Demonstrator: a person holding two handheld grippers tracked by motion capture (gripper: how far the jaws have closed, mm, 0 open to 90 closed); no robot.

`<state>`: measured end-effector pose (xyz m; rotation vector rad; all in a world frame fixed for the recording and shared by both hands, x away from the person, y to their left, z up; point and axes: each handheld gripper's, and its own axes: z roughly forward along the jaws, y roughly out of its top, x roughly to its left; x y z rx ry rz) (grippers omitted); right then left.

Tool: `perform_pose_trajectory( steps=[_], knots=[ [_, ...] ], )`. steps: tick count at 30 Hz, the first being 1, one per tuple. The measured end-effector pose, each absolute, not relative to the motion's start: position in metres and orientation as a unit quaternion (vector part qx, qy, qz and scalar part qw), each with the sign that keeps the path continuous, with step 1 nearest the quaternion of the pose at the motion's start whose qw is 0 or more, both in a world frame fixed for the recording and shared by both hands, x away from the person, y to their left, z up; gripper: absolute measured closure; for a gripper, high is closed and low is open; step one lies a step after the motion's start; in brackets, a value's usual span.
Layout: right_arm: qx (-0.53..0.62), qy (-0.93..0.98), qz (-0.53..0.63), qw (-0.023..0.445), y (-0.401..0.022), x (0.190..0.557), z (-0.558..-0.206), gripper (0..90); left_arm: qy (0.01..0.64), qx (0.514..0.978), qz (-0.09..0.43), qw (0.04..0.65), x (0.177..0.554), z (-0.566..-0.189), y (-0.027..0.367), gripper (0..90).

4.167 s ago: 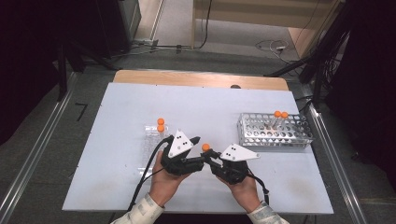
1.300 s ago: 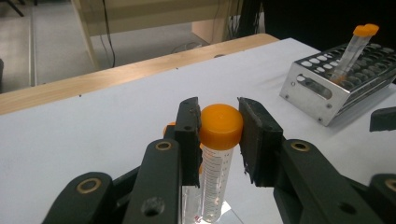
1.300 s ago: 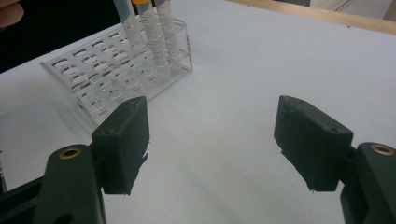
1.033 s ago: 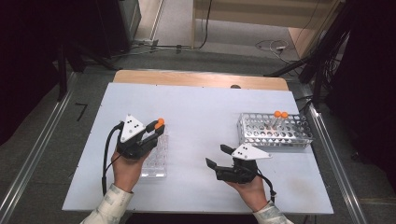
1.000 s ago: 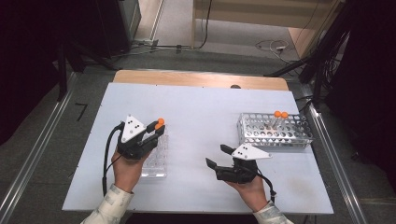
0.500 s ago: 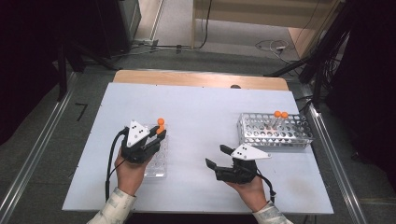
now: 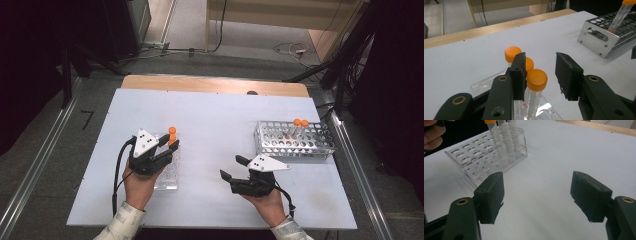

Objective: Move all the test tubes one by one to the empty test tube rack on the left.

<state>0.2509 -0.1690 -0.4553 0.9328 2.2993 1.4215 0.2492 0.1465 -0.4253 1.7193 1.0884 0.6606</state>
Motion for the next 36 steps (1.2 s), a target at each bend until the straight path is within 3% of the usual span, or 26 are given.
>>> perform_pose_trajectory(
  steps=[7, 11, 20, 36],
  knots=[
    [0.324, 0.795, 0.492, 0.141, -0.170, 0.251, -0.455, 25.7, 0.450, 0.702, 0.281, 0.475, 0.244, -0.421, 0.142, 31.7],
    [0.325, 0.795, 0.492, 0.142, -0.170, 0.251, -0.455, 25.7, 0.447, 0.700, 0.287, 0.476, 0.238, -0.419, 0.139, 23.5],
    [0.351, 0.782, 0.487, 0.170, -0.190, 0.262, -0.450, 25.8, 0.438, 0.705, 0.278, 0.483, 0.225, -0.422, 0.136, 19.5],
    [0.471, 0.705, 0.456, 0.269, -0.279, 0.296, -0.433, 28.5, 0.436, 0.705, 0.271, 0.489, 0.212, -0.426, 0.143, 15.6]
  ],
)
